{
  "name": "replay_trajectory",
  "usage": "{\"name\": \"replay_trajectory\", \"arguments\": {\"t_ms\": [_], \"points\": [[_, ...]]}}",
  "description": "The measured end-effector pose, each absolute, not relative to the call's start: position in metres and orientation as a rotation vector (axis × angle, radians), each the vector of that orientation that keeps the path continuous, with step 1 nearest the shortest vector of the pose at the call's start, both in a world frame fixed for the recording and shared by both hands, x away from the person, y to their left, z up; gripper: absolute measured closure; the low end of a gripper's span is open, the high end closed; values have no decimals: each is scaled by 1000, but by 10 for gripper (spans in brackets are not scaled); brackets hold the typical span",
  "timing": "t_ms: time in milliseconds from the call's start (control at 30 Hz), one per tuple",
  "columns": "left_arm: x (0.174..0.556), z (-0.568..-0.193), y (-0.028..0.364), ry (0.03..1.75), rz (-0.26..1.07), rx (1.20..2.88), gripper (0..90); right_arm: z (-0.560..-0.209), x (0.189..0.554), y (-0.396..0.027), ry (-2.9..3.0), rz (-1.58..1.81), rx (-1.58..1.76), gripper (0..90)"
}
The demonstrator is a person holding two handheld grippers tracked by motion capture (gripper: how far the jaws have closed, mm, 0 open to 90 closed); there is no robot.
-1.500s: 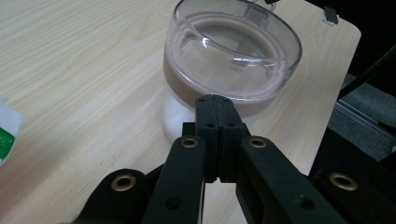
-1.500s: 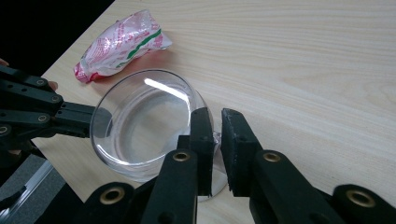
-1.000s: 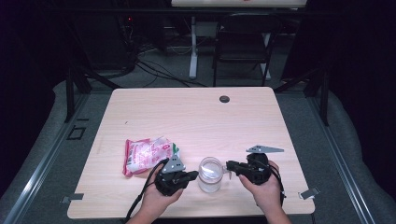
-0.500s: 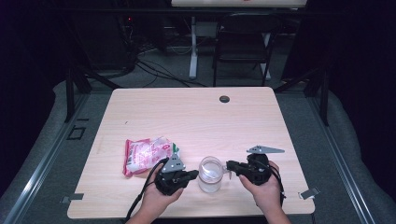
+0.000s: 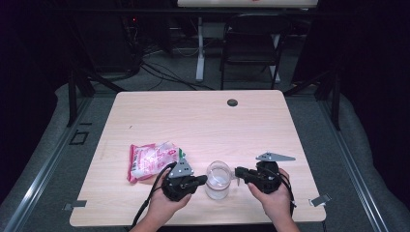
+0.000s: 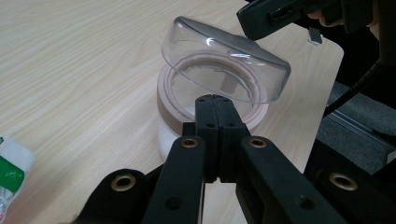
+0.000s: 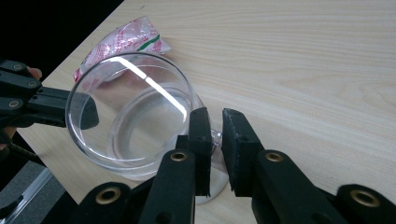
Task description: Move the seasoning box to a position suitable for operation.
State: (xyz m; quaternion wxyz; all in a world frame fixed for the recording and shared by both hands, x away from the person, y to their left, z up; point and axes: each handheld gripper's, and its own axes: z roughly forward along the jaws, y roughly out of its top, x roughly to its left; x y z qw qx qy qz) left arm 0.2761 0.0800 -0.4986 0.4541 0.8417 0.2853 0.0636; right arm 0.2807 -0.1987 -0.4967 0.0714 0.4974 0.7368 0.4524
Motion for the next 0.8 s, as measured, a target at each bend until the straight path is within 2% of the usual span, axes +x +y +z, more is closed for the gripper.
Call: {"name": "replay_trajectory", "arguments": {"t_ms": [167,333,800], "points": [[277,-495,76,686,156,2082,900,-496,275,-198,2237,1343,1449,770],[279,-490,72,678,139,2081,900,-489,264,-195,2256,1333,1384,674],[284,-476,60,655,111,2076,865,-480,238,-184,2319,1292,1169,490]]}}
